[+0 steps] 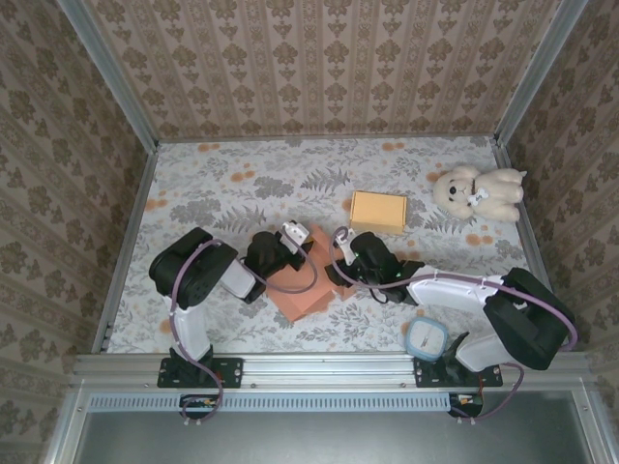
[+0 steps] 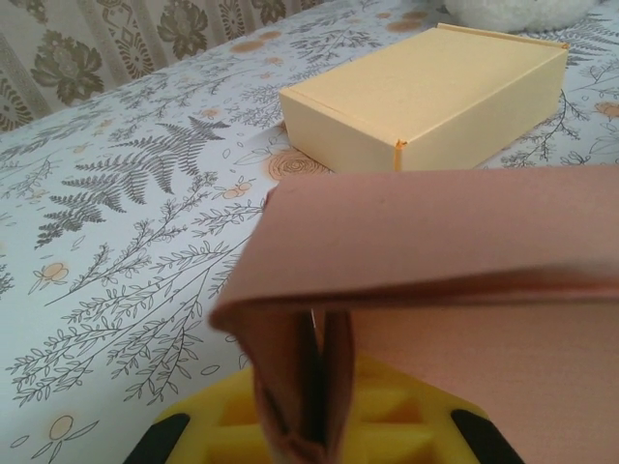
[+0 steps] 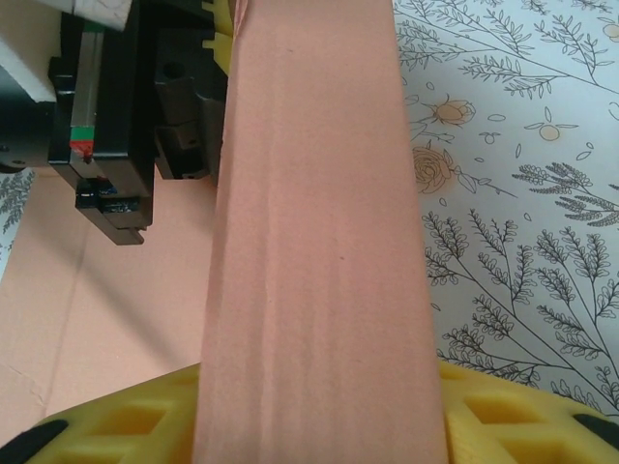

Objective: Fold the paper box

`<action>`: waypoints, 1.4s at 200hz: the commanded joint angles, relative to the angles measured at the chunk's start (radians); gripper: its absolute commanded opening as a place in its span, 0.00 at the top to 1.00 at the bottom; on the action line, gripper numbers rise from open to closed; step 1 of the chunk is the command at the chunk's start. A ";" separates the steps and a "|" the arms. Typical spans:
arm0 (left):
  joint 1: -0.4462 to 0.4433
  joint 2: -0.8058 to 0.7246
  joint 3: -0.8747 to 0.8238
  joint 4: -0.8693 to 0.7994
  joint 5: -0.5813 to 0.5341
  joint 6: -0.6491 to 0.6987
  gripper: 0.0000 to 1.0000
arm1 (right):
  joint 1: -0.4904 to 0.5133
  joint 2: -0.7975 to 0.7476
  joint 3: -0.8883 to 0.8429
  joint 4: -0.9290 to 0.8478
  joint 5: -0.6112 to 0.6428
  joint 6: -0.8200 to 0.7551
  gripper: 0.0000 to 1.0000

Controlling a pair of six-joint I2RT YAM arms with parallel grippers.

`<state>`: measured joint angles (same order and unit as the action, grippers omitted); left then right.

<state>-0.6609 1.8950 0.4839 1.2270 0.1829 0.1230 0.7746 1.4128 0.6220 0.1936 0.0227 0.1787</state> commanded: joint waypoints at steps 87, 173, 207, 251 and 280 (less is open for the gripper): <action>-0.042 0.013 -0.072 0.065 -0.134 -0.073 1.00 | 0.017 -0.345 -0.050 -0.143 0.156 0.056 0.36; -0.098 0.009 -0.074 0.070 -0.119 -0.059 1.00 | 0.011 -0.196 0.061 -0.141 0.222 0.036 0.37; -0.101 0.006 -0.077 0.069 -0.108 -0.047 1.00 | 0.012 -0.063 0.096 -0.109 0.219 0.028 0.38; -0.102 -0.005 -0.094 0.071 -0.098 -0.024 0.77 | 0.012 0.032 0.077 -0.091 0.223 0.022 0.40; -0.102 -0.042 -0.115 0.071 -0.088 -0.021 0.69 | 0.011 0.043 0.058 -0.086 0.232 0.022 0.40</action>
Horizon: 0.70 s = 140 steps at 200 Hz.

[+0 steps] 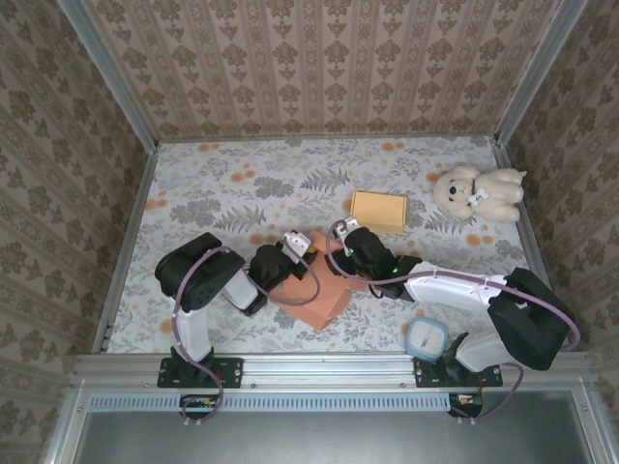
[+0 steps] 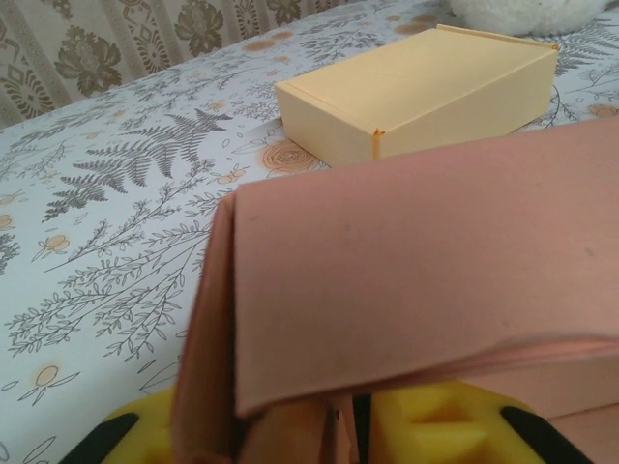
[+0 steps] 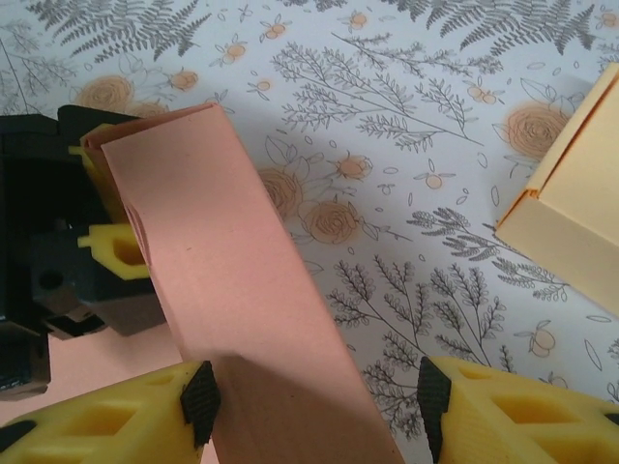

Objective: Fold the paper box

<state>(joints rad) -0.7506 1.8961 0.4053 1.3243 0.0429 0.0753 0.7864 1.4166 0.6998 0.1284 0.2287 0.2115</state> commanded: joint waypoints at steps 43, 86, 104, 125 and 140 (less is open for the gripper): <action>-0.016 -0.134 -0.094 -0.030 0.044 0.032 0.64 | 0.000 0.023 -0.033 -0.019 0.027 -0.011 0.40; -0.015 -0.104 -0.102 -0.033 0.030 0.030 0.66 | 0.000 0.020 -0.036 -0.014 0.020 -0.011 0.40; -0.016 -0.081 -0.081 -0.030 0.012 0.015 0.70 | 0.001 0.023 -0.035 -0.009 0.011 -0.011 0.40; -0.017 -0.070 -0.049 -0.033 -0.013 -0.010 0.75 | 0.001 0.034 -0.034 -0.003 0.005 -0.006 0.41; -0.023 -0.055 -0.025 -0.032 -0.030 -0.020 0.79 | 0.000 0.039 -0.036 0.007 -0.003 -0.003 0.41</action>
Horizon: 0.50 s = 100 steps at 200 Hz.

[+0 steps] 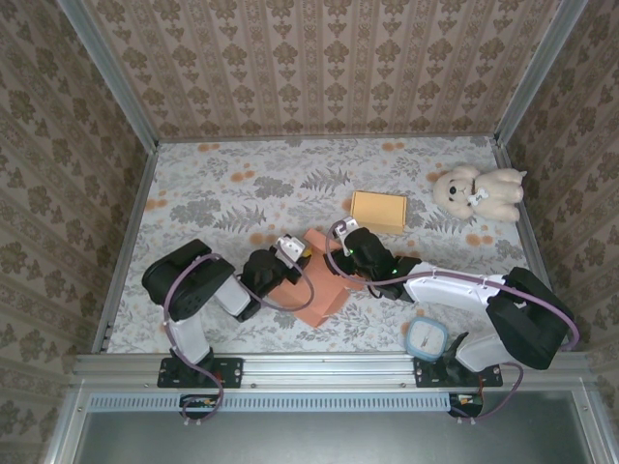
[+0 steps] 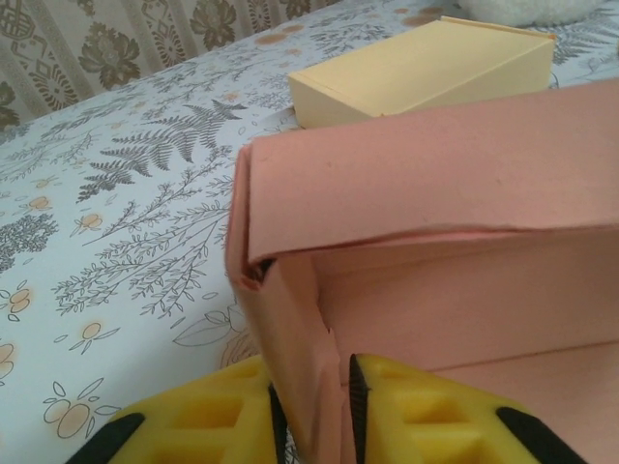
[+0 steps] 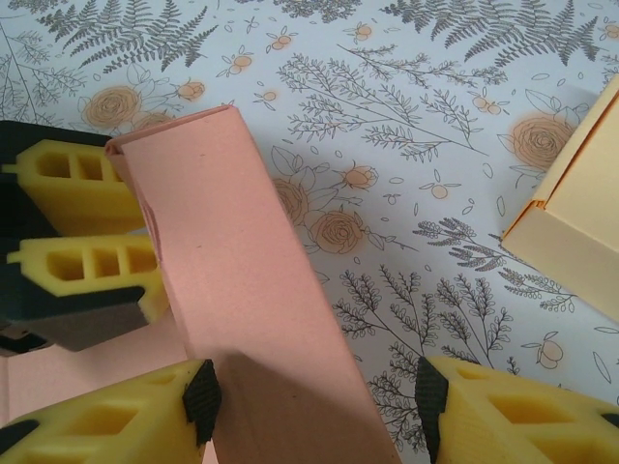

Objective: Fold the paper box

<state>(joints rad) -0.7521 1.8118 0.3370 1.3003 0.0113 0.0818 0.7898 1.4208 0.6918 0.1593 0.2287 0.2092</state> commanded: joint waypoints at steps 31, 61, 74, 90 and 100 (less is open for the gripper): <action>-0.049 0.073 0.086 -0.007 -0.069 -0.038 0.85 | -0.002 0.057 -0.031 0.003 -0.020 0.013 0.41; -0.079 0.108 0.115 -0.006 -0.186 -0.095 1.00 | -0.002 0.086 -0.042 0.047 -0.028 0.041 0.44; -0.098 0.120 0.125 -0.006 -0.246 -0.116 1.00 | 0.000 0.106 -0.046 0.073 -0.030 0.059 0.44; -0.118 0.134 0.137 -0.007 -0.315 -0.134 1.00 | 0.000 0.130 -0.044 0.094 -0.036 0.074 0.45; -0.129 0.142 0.145 -0.009 -0.369 -0.143 1.00 | 0.001 0.141 -0.043 0.104 -0.047 0.082 0.46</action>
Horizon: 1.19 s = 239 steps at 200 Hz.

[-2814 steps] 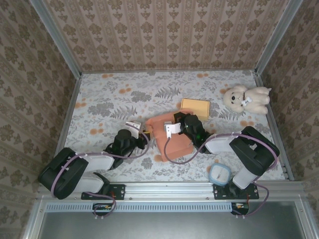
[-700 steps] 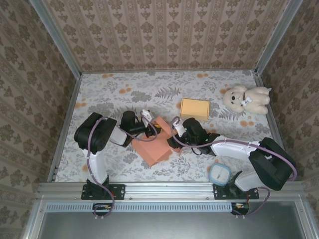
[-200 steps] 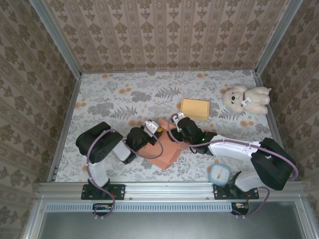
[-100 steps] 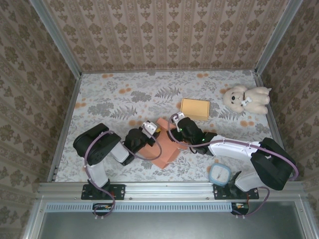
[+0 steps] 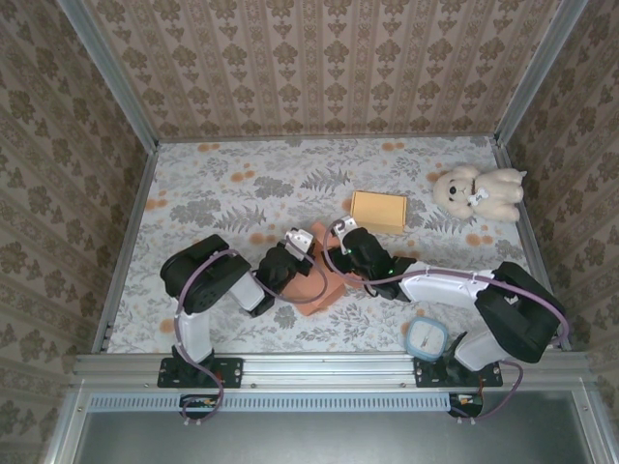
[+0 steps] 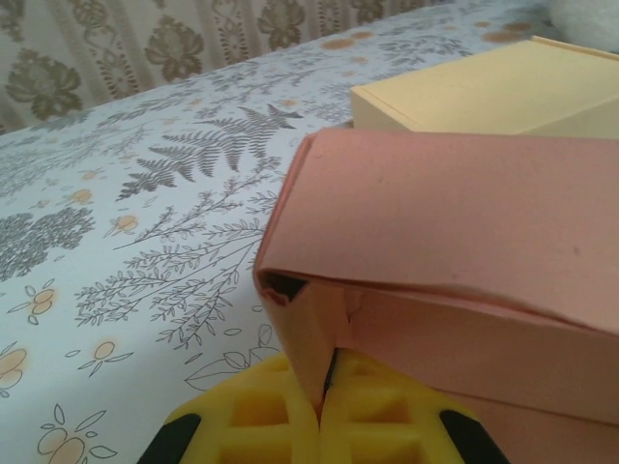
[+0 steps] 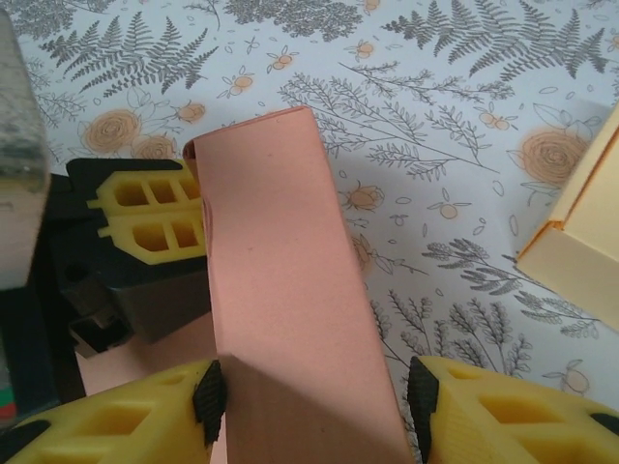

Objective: Fold the paper box

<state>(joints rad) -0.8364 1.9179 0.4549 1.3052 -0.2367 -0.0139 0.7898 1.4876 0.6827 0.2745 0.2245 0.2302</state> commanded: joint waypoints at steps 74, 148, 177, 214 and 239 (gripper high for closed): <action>-0.052 0.027 0.012 -0.017 -0.264 -0.121 1.00 | 0.004 0.033 -0.062 0.019 -0.045 0.087 0.46; -0.073 0.018 -0.012 -0.011 -0.161 -0.007 1.00 | 0.003 -0.142 -0.096 -0.061 -0.018 0.075 0.39; -0.074 0.020 -0.026 -0.009 -0.183 -0.005 1.00 | -0.001 -0.246 -0.111 -0.123 0.006 0.065 0.36; -0.076 0.021 -0.040 -0.011 -0.233 -0.027 1.00 | -0.010 -0.411 -0.146 -0.182 0.042 0.074 0.34; -0.080 0.015 -0.057 -0.011 -0.288 -0.084 1.00 | -0.010 -0.520 -0.168 -0.212 0.049 0.116 0.36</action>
<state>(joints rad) -0.9104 1.9354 0.4332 1.3453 -0.4397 -0.0544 0.7853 1.0573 0.5392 0.1287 0.2340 0.2939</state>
